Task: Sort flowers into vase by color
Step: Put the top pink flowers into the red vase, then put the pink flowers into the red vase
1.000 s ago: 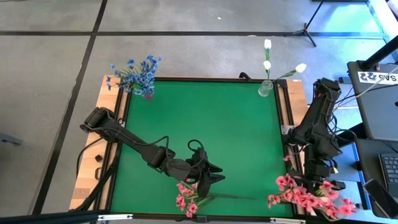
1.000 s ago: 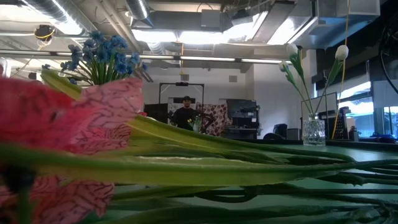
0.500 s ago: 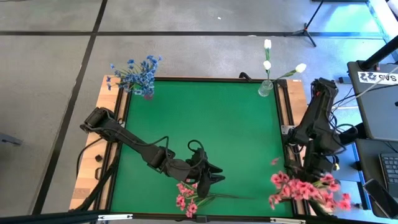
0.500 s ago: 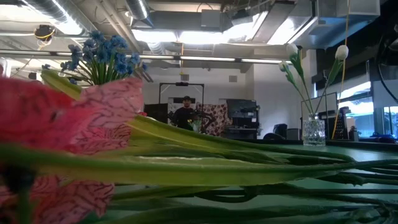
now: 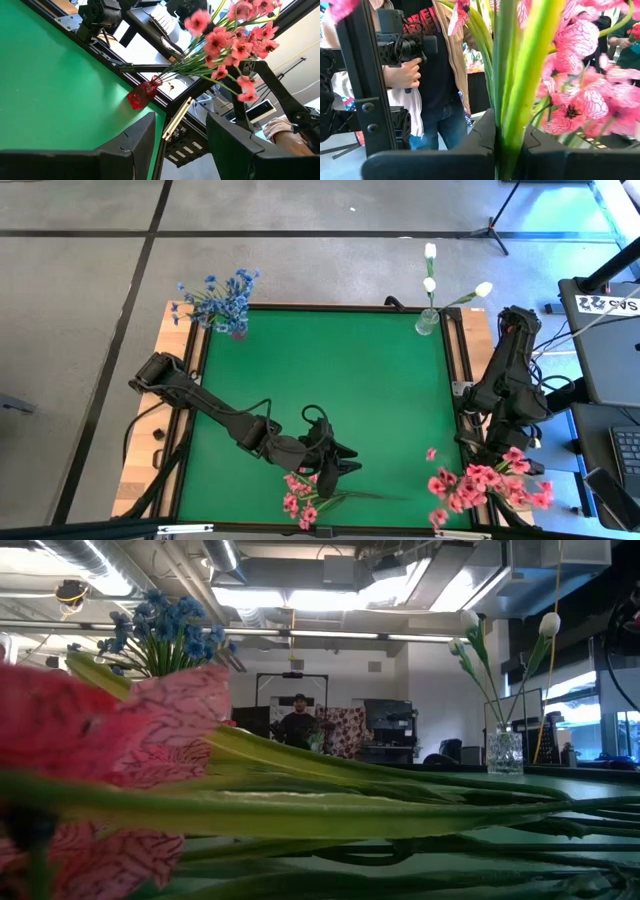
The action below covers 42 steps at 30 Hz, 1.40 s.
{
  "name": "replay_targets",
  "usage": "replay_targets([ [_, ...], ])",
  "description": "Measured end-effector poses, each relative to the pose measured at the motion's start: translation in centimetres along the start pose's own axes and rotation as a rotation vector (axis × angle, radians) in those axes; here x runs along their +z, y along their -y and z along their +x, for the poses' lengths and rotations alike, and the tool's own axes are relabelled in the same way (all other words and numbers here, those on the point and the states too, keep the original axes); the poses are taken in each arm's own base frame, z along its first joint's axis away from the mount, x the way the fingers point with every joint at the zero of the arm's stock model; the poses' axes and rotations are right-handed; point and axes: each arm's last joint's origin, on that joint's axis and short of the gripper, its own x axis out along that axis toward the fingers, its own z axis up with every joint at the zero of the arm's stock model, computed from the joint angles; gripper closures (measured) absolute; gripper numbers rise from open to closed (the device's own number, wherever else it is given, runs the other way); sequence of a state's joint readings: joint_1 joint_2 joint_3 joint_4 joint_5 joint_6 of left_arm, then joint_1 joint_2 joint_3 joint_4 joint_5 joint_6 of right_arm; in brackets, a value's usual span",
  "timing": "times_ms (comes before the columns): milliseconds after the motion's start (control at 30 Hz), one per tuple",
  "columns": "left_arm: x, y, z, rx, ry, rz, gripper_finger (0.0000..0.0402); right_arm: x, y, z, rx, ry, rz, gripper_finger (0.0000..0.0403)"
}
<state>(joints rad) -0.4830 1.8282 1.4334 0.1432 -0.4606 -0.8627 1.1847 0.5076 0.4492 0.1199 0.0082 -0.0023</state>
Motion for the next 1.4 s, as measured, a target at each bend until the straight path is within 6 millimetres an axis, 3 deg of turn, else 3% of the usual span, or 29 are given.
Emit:
replay_targets([
  [433,-0.2,0.1,-0.1,-0.004,-0.004,0.002,0.0232,-0.8,0.1,-0.6,-0.046,-0.093,0.045,0.0387],
  [700,-0.2,0.2,-0.1,-0.005,-0.006,0.002,0.0232,-1.7,0.4,-0.9,-0.146,-0.172,0.228,0.0352],
  [1067,-0.3,0.3,-0.2,-0.007,-0.008,0.003,0.0232,-0.5,0.3,-1.4,-0.117,-0.17,0.328,0.0282],
  [1400,-0.2,0.1,-0.1,-0.004,-0.005,0.002,0.0232,0.1,0.0,-2.9,-0.114,-0.419,0.492,0.0221],
])
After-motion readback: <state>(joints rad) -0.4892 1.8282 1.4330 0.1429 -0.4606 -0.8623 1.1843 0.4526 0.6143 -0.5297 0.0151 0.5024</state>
